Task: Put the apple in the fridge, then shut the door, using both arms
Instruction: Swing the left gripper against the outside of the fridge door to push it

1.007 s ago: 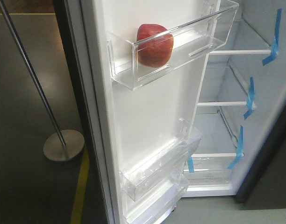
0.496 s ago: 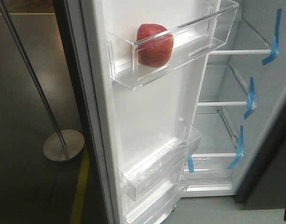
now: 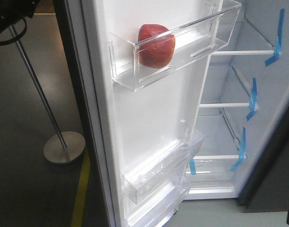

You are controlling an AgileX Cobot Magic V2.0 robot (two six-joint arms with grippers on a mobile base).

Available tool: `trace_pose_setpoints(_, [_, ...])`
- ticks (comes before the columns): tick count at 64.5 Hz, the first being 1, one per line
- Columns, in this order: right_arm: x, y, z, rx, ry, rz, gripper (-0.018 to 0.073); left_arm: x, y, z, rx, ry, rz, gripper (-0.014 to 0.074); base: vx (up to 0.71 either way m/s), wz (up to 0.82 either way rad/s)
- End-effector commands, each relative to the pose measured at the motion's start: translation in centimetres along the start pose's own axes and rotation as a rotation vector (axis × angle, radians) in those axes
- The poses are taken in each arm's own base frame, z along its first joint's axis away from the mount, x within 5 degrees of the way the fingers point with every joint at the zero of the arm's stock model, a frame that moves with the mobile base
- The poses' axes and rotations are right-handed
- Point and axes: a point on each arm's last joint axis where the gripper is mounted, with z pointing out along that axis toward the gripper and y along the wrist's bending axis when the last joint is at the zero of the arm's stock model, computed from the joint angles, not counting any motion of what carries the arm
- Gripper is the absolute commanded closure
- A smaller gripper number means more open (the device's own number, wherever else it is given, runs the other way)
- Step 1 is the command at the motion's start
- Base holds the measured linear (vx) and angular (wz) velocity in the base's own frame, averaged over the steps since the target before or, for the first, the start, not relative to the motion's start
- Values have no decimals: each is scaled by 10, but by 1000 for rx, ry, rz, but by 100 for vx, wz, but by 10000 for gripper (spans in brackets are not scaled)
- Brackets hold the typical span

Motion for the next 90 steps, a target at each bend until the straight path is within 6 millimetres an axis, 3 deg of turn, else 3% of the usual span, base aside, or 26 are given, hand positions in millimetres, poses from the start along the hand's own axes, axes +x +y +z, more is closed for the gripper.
trace_pose_setpoints(1, [-13,-1,-1,13,-80,20,562,-7,-29,3,141,10,-20,41,0,0])
trace_pose_setpoints(18, [-17,-2,-2,24,-127,32,562,22,-47,17,216,113,-2,79,0,0])
trace_pose_setpoints(33, [-20,-4,-2,44,-160,33,562,61,-72,17,376,314,101,134,0,0])
trace_pose_setpoints(63, [-23,-6,-3,67,-193,28,562,156,-149,15,608,551,83,225,0,0])
trace_pose_setpoints(80, [-34,-26,-3,260,-283,-54,538,156,-149,14,608,554,105,242,0,0])
trace_pose_setpoints(90, [-44,-45,9,368,-284,-59,426,146,-146,12,595,552,162,282,0,0])
